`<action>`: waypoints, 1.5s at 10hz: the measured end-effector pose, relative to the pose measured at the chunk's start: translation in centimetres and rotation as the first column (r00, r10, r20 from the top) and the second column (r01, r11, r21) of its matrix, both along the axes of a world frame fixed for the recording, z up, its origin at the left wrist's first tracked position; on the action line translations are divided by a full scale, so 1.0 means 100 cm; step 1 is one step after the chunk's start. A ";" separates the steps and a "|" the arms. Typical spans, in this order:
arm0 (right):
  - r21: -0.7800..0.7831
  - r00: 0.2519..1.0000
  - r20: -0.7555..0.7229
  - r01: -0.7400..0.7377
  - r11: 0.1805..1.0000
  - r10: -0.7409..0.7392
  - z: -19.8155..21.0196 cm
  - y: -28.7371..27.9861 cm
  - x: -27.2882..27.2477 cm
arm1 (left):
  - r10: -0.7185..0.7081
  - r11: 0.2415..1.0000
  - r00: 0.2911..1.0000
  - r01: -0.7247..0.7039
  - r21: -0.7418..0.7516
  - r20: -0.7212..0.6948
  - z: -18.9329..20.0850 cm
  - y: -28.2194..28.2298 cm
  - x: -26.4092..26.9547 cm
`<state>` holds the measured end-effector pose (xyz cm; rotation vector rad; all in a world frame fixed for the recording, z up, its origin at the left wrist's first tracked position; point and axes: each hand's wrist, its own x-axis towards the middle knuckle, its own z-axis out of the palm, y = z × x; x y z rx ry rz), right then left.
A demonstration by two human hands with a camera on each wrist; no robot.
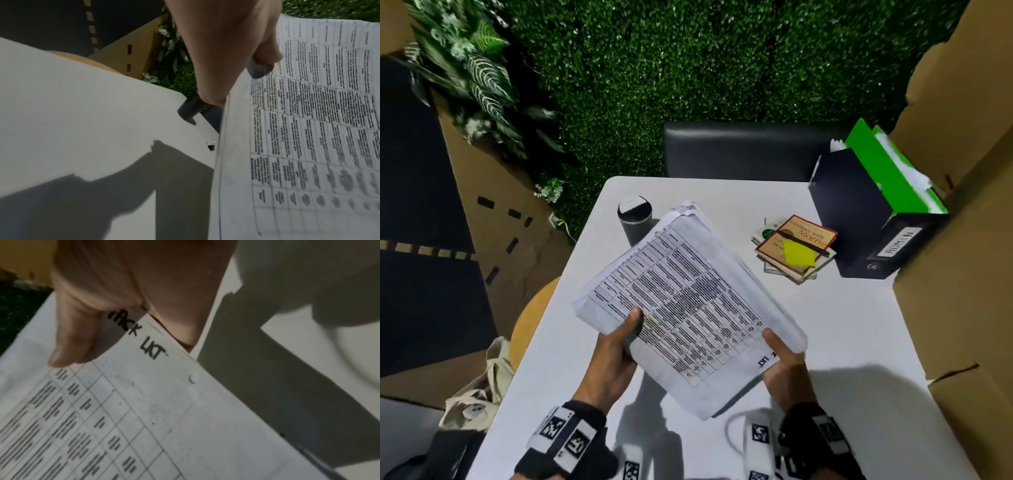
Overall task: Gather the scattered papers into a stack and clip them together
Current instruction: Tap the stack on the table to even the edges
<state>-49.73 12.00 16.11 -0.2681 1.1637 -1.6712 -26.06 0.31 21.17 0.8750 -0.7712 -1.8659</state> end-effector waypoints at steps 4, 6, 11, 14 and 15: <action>0.076 0.878 -0.477 0.018 0.997 0.020 0.023 0.003 -0.024 | -0.148 0.891 0.815 0.356 -0.282 0.561 -0.012 -0.033 0.027; 0.143 0.883 -0.409 -0.185 0.972 0.228 0.019 0.019 -0.031 | -0.188 0.923 0.815 0.338 -0.186 0.547 -0.032 -0.022 0.017; 0.092 0.868 -0.426 -0.238 0.967 0.254 0.006 0.020 -0.034 | -0.203 0.920 0.827 0.344 -0.187 0.524 -0.029 -0.026 0.018; 0.119 0.853 -0.479 -0.171 0.978 0.208 0.004 0.013 -0.034 | -0.201 0.933 0.848 0.319 -0.168 0.490 -0.026 -0.016 0.003; 0.112 0.862 -0.479 -0.130 0.985 0.169 0.019 0.012 -0.038 | -0.191 0.937 0.878 0.297 -0.186 0.438 -0.015 -0.022 0.004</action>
